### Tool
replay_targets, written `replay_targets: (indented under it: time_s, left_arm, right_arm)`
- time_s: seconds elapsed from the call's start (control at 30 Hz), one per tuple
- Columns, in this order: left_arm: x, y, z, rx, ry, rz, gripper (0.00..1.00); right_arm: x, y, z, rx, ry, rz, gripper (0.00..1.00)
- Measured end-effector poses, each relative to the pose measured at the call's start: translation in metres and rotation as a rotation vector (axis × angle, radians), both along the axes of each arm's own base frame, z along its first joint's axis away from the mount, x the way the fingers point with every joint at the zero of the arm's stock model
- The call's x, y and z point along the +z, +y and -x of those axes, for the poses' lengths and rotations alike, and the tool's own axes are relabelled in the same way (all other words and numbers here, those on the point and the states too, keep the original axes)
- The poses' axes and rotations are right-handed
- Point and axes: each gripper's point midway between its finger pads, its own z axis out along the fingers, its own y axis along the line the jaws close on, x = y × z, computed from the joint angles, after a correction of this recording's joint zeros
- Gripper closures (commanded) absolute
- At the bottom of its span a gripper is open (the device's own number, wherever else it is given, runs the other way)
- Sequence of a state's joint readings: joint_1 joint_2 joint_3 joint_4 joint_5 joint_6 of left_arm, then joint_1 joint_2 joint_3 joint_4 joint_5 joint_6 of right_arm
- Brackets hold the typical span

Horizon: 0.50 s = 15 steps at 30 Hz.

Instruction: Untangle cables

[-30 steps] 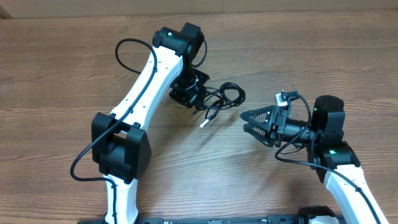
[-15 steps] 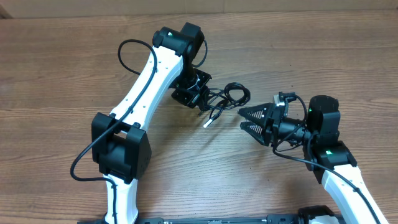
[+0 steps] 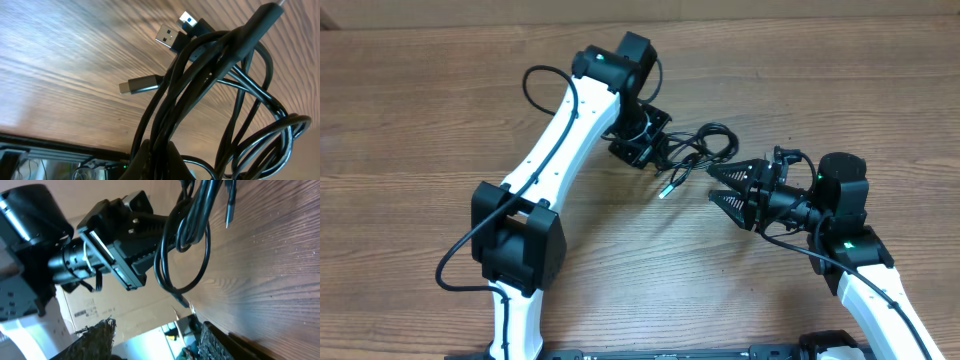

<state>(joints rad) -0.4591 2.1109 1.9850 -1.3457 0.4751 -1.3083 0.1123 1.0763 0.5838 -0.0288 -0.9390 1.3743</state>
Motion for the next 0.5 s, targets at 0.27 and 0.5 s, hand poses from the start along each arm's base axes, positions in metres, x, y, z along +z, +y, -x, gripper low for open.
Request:
replay_targets:
  time_s: [0.27, 0.5]
  left_arm:
    - [0.006, -0.036, 0.002, -0.111, -0.087, 0.078, 0.95]
    - [0.007, -0.043, 0.009, -0.153, -0.093, 0.091, 0.96]
  right_arm:
    - [-0.002, -0.004, -0.006, -0.041, 0.008, 0.013, 0.47]
    - [-0.004, -0.005, -0.008, -0.058, 0.007, 0.022, 0.55]
